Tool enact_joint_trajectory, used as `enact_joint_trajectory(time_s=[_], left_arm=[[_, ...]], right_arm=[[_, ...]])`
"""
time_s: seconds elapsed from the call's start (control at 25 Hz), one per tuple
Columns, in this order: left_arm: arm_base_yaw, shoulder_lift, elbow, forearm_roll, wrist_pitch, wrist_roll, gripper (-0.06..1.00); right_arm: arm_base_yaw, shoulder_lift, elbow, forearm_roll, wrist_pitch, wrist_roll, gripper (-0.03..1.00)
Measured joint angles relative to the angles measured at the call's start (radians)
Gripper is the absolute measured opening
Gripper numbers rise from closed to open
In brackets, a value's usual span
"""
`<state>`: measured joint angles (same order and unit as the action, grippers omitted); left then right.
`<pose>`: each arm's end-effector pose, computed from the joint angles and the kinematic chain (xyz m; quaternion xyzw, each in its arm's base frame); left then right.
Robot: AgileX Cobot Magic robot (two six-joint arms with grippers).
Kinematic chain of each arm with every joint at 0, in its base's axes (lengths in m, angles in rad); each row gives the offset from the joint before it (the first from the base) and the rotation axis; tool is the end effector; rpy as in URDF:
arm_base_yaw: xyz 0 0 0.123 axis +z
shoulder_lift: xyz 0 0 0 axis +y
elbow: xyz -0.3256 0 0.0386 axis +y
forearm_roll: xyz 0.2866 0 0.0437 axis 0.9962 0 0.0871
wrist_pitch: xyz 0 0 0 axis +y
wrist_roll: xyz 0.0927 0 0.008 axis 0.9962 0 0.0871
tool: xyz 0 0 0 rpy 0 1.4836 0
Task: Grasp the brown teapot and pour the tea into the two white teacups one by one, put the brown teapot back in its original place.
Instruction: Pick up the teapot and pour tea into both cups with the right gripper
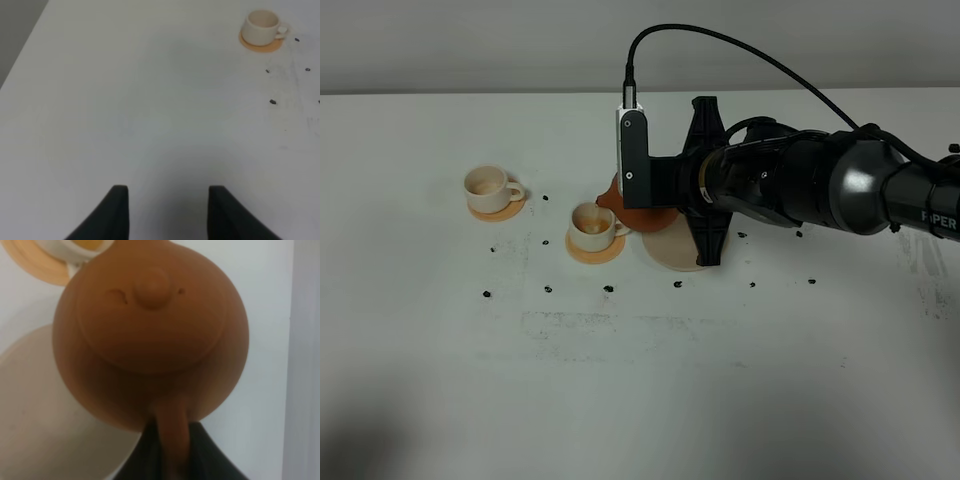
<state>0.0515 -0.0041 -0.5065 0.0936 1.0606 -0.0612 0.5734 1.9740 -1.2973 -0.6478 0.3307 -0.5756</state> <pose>-0.0144 0.0069 0.2971 -0.0499 0.8480 0.0442 0.5257 0.4079 0.2416 0.1929 -0.6999 0.6170 -0.1945 0.3028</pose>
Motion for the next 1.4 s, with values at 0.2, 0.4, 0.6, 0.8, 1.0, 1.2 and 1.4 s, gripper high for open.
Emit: enact_joint_trajectory(time_s=[0.2, 0.4, 0.6, 0.8, 1.0, 1.2, 1.4], left_arm=[[0.0, 0.0, 0.0, 0.0, 0.0, 0.0, 0.4], [0.0, 0.0, 0.0, 0.0, 0.0, 0.0, 0.4], [0.0, 0.0, 0.0, 0.0, 0.0, 0.0, 0.4], [0.0, 0.0, 0.0, 0.0, 0.0, -0.001, 0.4], [0.0, 0.0, 0.0, 0.0, 0.0, -0.001, 0.4], [0.0, 0.0, 0.0, 0.0, 0.0, -0.001, 0.4], [0.0, 0.0, 0.0, 0.0, 0.0, -0.001, 0.4]], right_arm=[[0.003, -0.001, 0.0, -0.004, 0.0, 0.0, 0.11], [0.01, -0.011, 0.0, -0.02, 0.003, 0.0, 0.11], [0.013, -0.014, 0.0, -0.024, 0.003, -0.001, 0.11], [0.013, -0.017, 0.0, -0.037, 0.003, -0.001, 0.11], [0.013, -0.017, 0.0, -0.058, 0.003, -0.001, 0.11], [0.013, -0.017, 0.0, -0.078, 0.002, -0.001, 0.11], [0.013, -0.017, 0.0, -0.108, -0.005, -0.001, 0.11]])
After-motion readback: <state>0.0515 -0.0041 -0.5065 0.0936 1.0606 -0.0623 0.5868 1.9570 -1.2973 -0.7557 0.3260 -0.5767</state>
